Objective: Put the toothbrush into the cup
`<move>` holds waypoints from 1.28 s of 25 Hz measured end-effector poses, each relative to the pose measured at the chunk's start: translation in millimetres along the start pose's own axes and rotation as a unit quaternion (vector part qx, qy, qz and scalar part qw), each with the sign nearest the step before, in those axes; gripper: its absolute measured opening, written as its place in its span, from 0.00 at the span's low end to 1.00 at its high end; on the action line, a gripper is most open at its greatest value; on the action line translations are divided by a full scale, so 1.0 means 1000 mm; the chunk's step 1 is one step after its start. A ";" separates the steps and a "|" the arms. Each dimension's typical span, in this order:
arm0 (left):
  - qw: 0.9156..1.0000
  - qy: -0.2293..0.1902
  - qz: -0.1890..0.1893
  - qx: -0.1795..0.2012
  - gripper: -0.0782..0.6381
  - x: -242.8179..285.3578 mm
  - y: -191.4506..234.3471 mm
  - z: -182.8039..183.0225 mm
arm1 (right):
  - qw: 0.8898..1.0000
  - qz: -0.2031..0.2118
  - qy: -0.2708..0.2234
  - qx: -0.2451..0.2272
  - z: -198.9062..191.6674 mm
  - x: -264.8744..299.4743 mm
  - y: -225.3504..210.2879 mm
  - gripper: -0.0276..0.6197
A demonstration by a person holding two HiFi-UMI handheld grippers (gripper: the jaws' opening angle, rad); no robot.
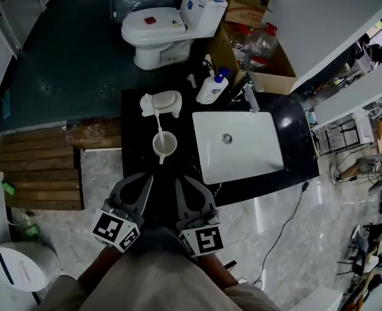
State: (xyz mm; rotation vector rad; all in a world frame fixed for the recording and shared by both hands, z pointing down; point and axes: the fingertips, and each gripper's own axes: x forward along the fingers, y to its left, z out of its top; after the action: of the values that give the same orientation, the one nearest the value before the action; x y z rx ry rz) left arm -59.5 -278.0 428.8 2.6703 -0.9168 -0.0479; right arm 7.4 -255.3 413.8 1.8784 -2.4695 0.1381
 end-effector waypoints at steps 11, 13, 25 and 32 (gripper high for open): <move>1.000 -0.001 -0.001 -0.003 0.12 0.000 0.005 0.002 | 1.000 -0.016 -0.005 -0.003 0.002 0.001 -0.003 0.05; 1.000 0.000 -0.001 -0.004 0.12 0.000 0.007 0.001 | 1.000 -0.017 -0.005 -0.003 0.002 0.003 -0.004 0.05; 1.000 -0.001 -0.003 -0.011 0.12 0.002 0.008 0.000 | 0.999 -0.031 -0.008 0.003 0.002 0.003 -0.012 0.05; 1.000 0.000 -0.002 -0.012 0.12 0.004 0.008 0.000 | 1.000 -0.030 -0.003 0.004 0.000 0.004 -0.013 0.05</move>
State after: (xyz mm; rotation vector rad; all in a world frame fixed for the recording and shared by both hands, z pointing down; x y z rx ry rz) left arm -61.6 -286.6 431.3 2.6503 -0.9039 -0.0590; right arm 18.9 -262.4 414.9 1.9558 -2.4179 0.1412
